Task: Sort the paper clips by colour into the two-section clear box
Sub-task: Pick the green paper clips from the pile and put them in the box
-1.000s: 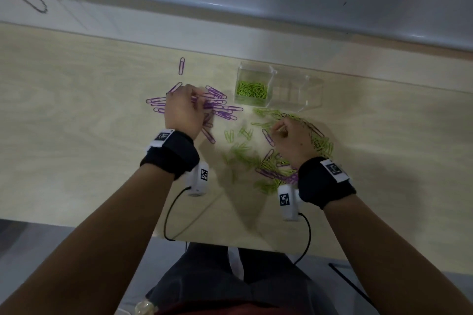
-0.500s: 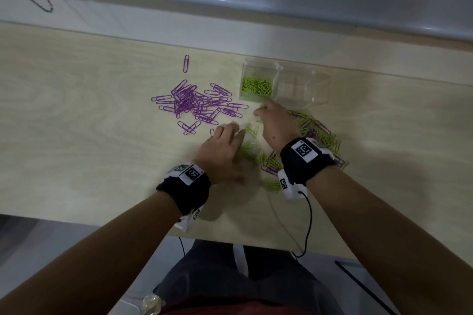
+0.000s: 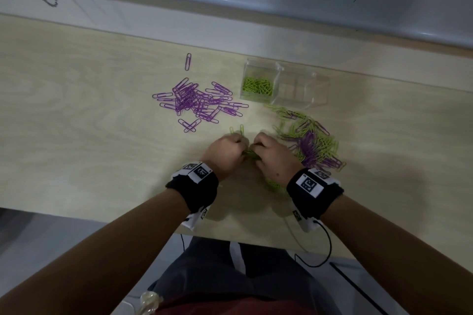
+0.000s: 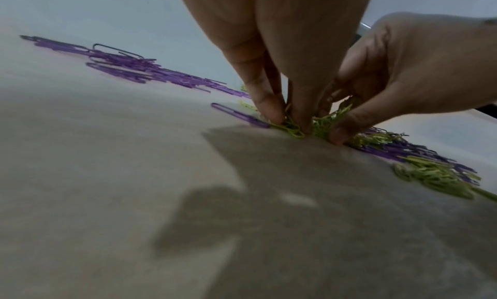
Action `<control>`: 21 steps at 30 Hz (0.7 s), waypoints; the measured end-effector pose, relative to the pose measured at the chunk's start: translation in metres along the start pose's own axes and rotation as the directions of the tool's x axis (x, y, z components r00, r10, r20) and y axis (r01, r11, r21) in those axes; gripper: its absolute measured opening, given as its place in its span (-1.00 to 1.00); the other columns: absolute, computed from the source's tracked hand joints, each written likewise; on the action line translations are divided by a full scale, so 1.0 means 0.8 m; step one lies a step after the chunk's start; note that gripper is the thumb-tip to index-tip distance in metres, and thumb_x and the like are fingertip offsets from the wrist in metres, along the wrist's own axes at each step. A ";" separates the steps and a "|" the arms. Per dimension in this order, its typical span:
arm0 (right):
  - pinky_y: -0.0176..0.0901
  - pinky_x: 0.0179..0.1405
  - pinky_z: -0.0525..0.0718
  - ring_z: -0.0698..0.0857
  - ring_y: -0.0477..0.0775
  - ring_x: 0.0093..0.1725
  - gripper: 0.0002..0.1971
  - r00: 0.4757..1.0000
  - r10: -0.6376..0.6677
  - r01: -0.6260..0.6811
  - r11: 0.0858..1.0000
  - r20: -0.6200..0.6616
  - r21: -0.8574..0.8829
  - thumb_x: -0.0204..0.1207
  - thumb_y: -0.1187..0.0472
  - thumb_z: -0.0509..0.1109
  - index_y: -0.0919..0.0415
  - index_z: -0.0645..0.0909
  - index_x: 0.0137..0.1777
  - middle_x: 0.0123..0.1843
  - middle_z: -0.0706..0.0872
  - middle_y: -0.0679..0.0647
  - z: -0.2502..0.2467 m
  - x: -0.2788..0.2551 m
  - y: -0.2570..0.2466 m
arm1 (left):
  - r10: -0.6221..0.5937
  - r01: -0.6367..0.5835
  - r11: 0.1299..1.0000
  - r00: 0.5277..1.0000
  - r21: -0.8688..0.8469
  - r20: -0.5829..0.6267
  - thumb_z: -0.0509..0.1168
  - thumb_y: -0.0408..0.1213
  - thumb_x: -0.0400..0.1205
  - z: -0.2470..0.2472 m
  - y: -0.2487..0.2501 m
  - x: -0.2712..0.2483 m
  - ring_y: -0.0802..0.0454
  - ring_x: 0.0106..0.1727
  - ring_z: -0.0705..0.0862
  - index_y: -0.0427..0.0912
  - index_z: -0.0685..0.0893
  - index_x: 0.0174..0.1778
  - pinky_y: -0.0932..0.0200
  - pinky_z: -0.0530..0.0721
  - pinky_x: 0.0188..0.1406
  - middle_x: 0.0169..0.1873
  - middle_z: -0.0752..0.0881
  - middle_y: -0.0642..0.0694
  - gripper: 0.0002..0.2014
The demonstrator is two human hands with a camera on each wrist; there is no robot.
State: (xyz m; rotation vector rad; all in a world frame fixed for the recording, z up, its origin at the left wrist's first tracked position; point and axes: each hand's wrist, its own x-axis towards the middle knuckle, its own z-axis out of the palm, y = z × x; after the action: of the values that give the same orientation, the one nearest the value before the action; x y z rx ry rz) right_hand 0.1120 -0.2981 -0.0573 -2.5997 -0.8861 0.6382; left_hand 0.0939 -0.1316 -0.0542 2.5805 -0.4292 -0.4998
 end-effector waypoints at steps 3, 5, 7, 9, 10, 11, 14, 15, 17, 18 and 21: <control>0.19 -0.05 0.62 0.57 0.32 0.00 -0.83 0.999 0.029 -0.028 0.999 0.024 -0.028 0.47 0.38 0.28 0.46 0.61 -0.01 0.06 0.53 0.29 0.001 0.005 -0.001 | 0.028 -0.029 0.999 1.000 0.042 0.006 0.37 -0.41 0.44 -0.007 0.008 0.004 -0.33 -0.20 0.69 -0.37 0.69 -0.14 0.00 0.64 -0.31 -0.20 0.69 -0.36 -0.87; 0.18 -0.07 0.61 0.59 0.33 -0.03 -0.84 0.999 0.036 -0.036 0.999 0.016 -0.003 0.46 0.37 0.28 0.45 0.63 -0.07 0.00 0.57 0.30 -0.002 0.009 0.003 | -0.029 0.026 0.999 0.997 0.046 0.067 0.28 -0.33 0.54 -0.012 0.006 0.009 -0.30 -0.07 0.65 -0.31 0.67 -0.07 -0.04 0.60 -0.13 -0.10 0.68 -0.33 -0.86; 0.11 -0.06 0.63 0.64 0.28 -0.07 -0.84 0.997 0.064 -0.059 0.992 -0.036 0.110 0.43 0.35 0.32 0.39 0.70 -0.10 -0.07 0.66 0.25 -0.009 0.012 0.008 | -0.082 0.085 0.996 0.991 -0.026 0.102 0.28 -0.31 0.51 -0.019 0.002 0.014 -0.24 -0.19 0.65 -0.18 0.64 -0.28 -0.06 0.64 -0.16 -0.24 0.69 -0.26 -0.92; -0.11 -0.06 0.68 0.72 0.12 -0.12 -0.88 0.972 0.207 -0.156 0.923 -0.113 0.353 0.42 0.35 0.39 0.32 0.76 -0.15 -0.13 0.77 0.16 -0.020 0.013 0.015 | -0.115 0.127 0.984 0.989 -0.126 0.096 0.29 -0.37 0.47 -0.021 -0.003 0.016 -0.14 -0.38 0.59 -0.16 0.54 -0.47 -0.03 0.64 -0.27 -0.42 0.66 -0.25 -0.82; -0.28 -0.09 0.69 0.75 0.04 -0.13 -0.91 0.946 0.306 -0.214 0.837 -0.106 0.504 0.41 0.35 0.45 0.32 0.78 -0.15 -0.14 0.80 0.12 -0.025 0.012 0.020 | -0.134 0.149 0.968 0.987 -0.202 0.087 0.31 -0.41 0.46 -0.023 -0.006 0.018 -0.04 -0.43 0.56 -0.21 0.58 -0.47 0.03 0.63 -0.28 -0.43 0.68 -0.22 -0.83; -0.37 -0.10 0.69 0.77 0.00 -0.13 -0.93 0.919 0.388 -0.260 0.722 -0.064 0.641 0.40 0.35 0.50 0.33 0.78 -0.14 -0.12 0.82 0.12 -0.032 0.011 0.024 | -0.157 0.173 0.943 0.984 -0.283 0.081 0.34 -0.42 0.47 -0.026 -0.009 0.018 0.06 -0.45 0.56 -0.24 0.66 -0.41 0.09 0.64 -0.29 -0.42 0.70 -0.16 -0.86; -0.28 -0.20 0.73 0.77 0.01 -0.21 -0.87 0.874 0.469 -0.311 0.337 0.128 0.889 0.36 0.38 0.57 0.36 0.76 -0.10 -0.06 0.82 0.21 -0.052 0.007 0.034 | -0.224 0.223 0.848 0.973 -0.481 0.056 0.43 -0.42 0.48 -0.038 -0.014 0.022 0.19 -0.41 0.62 -0.28 0.75 -0.28 0.15 0.72 -0.32 -0.37 0.71 -0.03 -0.96; -0.27 -0.24 0.74 0.75 0.03 -0.25 -0.87 0.866 0.465 -0.311 0.214 0.183 0.926 0.36 0.41 0.55 0.38 0.74 -0.09 -0.08 0.81 0.23 -0.061 0.007 0.035 | -0.227 0.205 0.836 0.974 -0.509 0.019 0.44 -0.44 0.47 -0.043 -0.014 0.024 0.15 -0.38 0.62 -0.31 0.75 -0.27 0.15 0.70 -0.28 -0.36 0.70 -0.05 -0.98; -0.28 -0.23 0.75 0.77 0.05 -0.23 -0.89 0.867 0.433 -0.282 0.019 0.246 0.959 0.39 0.46 0.49 0.42 0.70 -0.08 -0.15 0.81 0.23 -0.079 0.008 0.037 | -0.243 0.172 0.797 0.969 -0.579 -0.047 0.45 -0.47 0.46 -0.058 -0.014 0.031 0.07 -0.33 0.59 -0.38 0.73 -0.26 0.13 0.66 -0.22 -0.36 0.66 -0.13 -0.96; -0.28 -0.21 0.75 0.79 0.04 -0.21 -0.90 0.874 0.417 -0.262 -0.033 0.252 0.964 0.40 0.47 0.46 0.42 0.69 -0.09 -0.19 0.82 0.21 -0.088 0.010 0.037 | -0.253 0.154 0.764 0.965 -0.627 -0.071 0.45 -0.48 0.46 -0.067 -0.012 0.036 0.04 -0.35 0.59 -0.37 0.72 -0.27 0.13 0.67 -0.24 -0.38 0.64 -0.15 -0.96; -0.30 -0.22 0.75 0.77 0.01 -0.23 -0.93 0.893 0.405 -0.195 -0.049 0.198 0.980 0.40 0.48 0.44 0.39 0.69 -0.13 -0.24 0.82 0.17 -0.120 0.020 0.035 | -0.278 0.088 0.712 0.947 -0.697 -0.164 0.45 -0.42 0.48 -0.099 -0.005 0.057 0.02 -0.40 0.61 -0.26 0.73 -0.29 0.15 0.68 -0.33 -0.42 0.67 -0.19 -0.95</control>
State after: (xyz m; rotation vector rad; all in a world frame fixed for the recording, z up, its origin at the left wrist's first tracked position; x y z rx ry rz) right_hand 0.1861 -0.3238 0.0074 -1.3256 0.3386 0.7382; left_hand 0.1676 -0.1150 -0.0034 1.9172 0.1128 -0.2974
